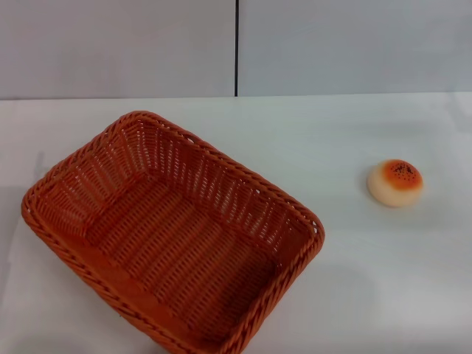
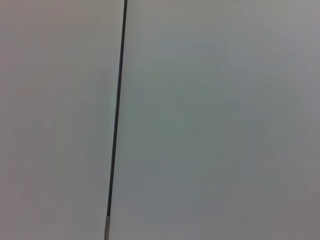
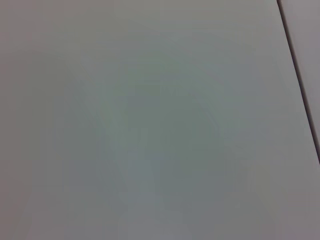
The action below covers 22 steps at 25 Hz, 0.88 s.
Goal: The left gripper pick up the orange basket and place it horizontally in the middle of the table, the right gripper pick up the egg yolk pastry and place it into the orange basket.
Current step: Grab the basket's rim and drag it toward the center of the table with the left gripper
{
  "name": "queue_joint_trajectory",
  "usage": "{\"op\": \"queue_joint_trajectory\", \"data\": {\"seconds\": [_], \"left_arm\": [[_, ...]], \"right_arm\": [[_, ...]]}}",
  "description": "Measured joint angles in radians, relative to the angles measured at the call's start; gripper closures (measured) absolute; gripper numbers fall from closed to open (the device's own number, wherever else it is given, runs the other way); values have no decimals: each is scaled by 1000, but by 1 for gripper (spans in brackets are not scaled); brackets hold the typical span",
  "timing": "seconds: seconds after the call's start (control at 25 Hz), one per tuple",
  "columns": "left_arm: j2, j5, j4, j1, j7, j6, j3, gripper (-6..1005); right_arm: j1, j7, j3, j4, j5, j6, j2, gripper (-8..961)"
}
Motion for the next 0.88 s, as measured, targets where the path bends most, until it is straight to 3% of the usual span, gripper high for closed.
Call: {"op": "queue_joint_trajectory", "data": {"seconds": [0.64,0.8,0.88], "left_arm": [[2,0,9,-12,-9,-6,0,274],[9,55,60,-25,-108,-2,12,275],[10,121,154,-45,-250,-1,18,275]], "right_arm": [[-12,0,4,-4,3,34,16,268],[-23,0,5,2,3,60,21,268],[-36,0,6,3,3,64,22,268]]}}
